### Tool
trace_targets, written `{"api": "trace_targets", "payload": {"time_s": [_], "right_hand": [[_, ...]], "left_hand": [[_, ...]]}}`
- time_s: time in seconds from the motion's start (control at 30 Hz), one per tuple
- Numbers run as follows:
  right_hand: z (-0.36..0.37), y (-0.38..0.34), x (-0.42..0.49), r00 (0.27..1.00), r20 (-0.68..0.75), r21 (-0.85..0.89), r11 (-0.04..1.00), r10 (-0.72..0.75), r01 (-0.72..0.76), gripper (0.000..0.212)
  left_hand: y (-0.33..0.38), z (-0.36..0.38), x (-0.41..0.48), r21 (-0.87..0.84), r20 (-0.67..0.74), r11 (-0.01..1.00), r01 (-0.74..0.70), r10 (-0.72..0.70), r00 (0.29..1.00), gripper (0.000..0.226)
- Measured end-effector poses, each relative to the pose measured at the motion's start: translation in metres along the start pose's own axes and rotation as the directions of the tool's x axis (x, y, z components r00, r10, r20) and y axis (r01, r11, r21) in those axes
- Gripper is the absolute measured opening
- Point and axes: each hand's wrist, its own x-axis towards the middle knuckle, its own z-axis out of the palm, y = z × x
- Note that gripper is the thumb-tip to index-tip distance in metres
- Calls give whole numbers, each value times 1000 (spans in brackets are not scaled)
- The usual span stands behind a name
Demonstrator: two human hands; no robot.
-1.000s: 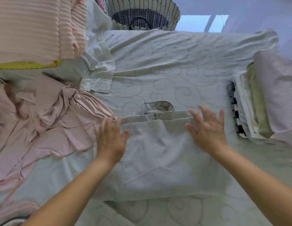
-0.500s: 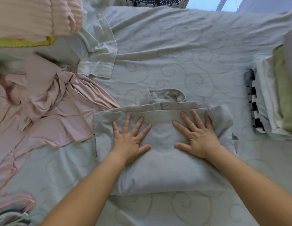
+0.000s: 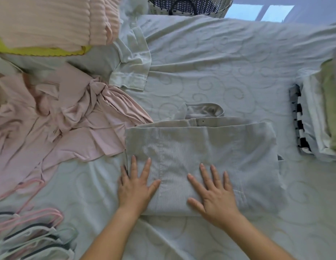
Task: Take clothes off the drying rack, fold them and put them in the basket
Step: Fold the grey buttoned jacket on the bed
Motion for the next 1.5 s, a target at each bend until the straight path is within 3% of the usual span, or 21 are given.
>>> {"api": "trace_targets", "payload": {"time_s": [0.1,0.23,0.37,0.47,0.57,0.67,0.73,0.8,0.83,0.9,0.97,1.03,1.13,1.23,1.37,1.43,1.5], "right_hand": [[-1,-1,0,999,36,9,1000,16,-16,66],[-10,-7,-3,996,74,53,997,53,-57,61],[-17,-9,-5,995,55,92,992,78,-83,62],[-17,-8,-3,999,49,109,994,12,-18,74],[-17,-7,-2,996,85,136,990,18,-29,80],[-25,-5,-2,992,124,182,982,34,-57,81],[-36,0,-4,989,142,303,949,41,-83,73],[-48,8,-6,992,110,599,792,65,-118,71],[-56,13,-10,992,94,764,633,86,-127,71],[-74,23,-17,989,68,975,202,131,-94,85],[-88,38,-23,983,77,989,-139,168,-53,102],[-100,46,-22,985,58,962,-272,160,-12,97],[-117,63,-23,980,41,974,-225,197,5,69],[-130,77,-20,970,36,982,-188,239,10,47],[-137,95,-11,937,18,994,-107,349,20,28],[-132,110,-7,903,23,999,-39,429,-7,17],[-129,127,-6,869,5,999,38,494,-28,15]], "left_hand": [[2,-7,-6,-227,-86,974,-20,0,996,86],[-7,-15,-17,-650,-188,759,36,-207,960,77],[-13,-17,-12,-777,-99,625,73,-236,967,77],[-5,-25,-13,-824,-124,567,20,-215,969,78],[8,-37,-21,-789,-220,610,-78,-160,962,73],[38,-68,-36,-616,-318,773,-155,-64,946,78],[67,-92,-46,-473,-357,857,-203,24,934,82],[97,-110,-52,-366,-349,893,-263,130,928,83],[114,-115,-54,-335,-340,893,-301,183,922,84],[148,-118,-59,-307,-310,885,-350,255,916,89],[186,-115,-63,-283,-262,892,-352,281,923,93],[209,-109,-64,-270,-199,907,-323,276,940,96],[239,-106,-65,-299,-151,907,-297,262,953,100],[249,-105,-68,-438,-118,842,-315,293,949,111],[248,-100,-68,-749,-34,592,-298,415,909,109],[249,-98,-65,-839,-79,464,-284,412,908,98],[248,-98,-59,-763,-261,498,-413,346,901,80]]}}
